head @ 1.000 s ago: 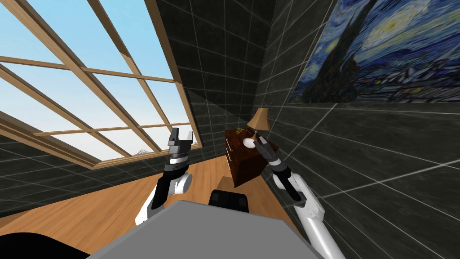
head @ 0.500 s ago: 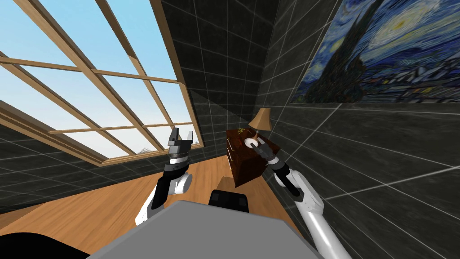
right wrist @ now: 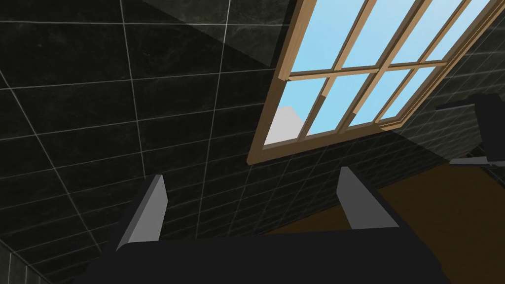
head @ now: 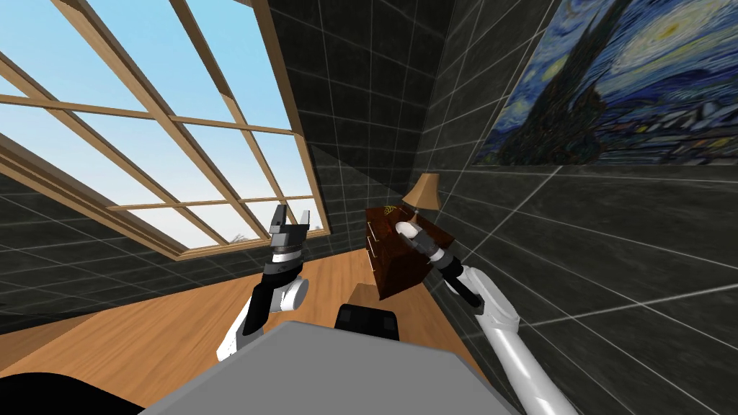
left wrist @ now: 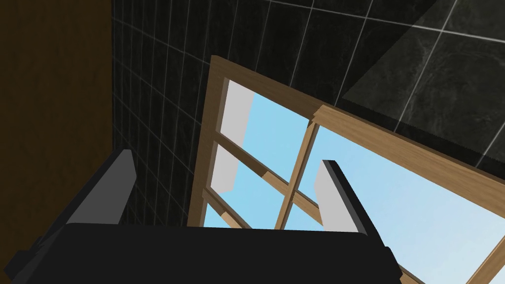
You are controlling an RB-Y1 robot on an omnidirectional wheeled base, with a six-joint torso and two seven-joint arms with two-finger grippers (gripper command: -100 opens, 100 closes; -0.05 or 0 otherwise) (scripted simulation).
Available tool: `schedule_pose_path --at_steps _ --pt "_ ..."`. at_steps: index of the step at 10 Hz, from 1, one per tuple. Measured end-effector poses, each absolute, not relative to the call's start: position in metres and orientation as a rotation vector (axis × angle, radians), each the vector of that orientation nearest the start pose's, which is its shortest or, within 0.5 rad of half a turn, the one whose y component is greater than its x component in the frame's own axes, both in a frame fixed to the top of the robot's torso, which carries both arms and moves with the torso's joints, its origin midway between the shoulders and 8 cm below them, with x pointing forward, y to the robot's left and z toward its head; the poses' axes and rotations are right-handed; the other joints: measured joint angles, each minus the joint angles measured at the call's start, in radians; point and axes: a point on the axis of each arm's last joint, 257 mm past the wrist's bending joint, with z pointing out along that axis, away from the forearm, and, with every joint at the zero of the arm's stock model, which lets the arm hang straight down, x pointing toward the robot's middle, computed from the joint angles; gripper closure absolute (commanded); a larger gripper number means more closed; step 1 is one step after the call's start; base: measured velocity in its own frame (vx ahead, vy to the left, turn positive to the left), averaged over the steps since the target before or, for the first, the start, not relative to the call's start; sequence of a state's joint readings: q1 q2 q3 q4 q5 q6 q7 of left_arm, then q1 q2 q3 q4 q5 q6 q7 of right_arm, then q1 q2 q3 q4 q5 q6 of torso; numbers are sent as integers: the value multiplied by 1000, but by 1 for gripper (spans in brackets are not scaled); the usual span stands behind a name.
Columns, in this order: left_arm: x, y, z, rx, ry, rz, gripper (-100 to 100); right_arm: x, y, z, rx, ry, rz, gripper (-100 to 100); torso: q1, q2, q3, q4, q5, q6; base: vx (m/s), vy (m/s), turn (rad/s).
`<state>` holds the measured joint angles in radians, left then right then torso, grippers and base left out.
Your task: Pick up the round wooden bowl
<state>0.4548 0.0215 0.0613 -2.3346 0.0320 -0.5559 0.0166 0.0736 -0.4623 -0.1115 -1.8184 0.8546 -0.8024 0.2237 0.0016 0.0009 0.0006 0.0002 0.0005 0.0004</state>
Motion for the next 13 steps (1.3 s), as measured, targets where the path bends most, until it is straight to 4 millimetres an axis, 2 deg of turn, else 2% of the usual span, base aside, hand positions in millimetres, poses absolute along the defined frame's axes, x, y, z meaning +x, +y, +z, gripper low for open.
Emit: schedule_pose_path --at_steps 4,6,13 --pt "320 289 73 -534 499 -1327 0 449 -192 -91 -743 1173 422 -100 -1 0 0 0 0 0 -11 27 57" --pt "320 289 73 -534 499 -1327 0 461 -202 -106 -817 1207 362 -100 0 0 0 0 0 0 -10 20 28" --pt "320 289 73 -534 499 -1327 0 483 -230 -154 -1028 1306 175 -100 -1 0 0 0 0 0 -10 26 60"
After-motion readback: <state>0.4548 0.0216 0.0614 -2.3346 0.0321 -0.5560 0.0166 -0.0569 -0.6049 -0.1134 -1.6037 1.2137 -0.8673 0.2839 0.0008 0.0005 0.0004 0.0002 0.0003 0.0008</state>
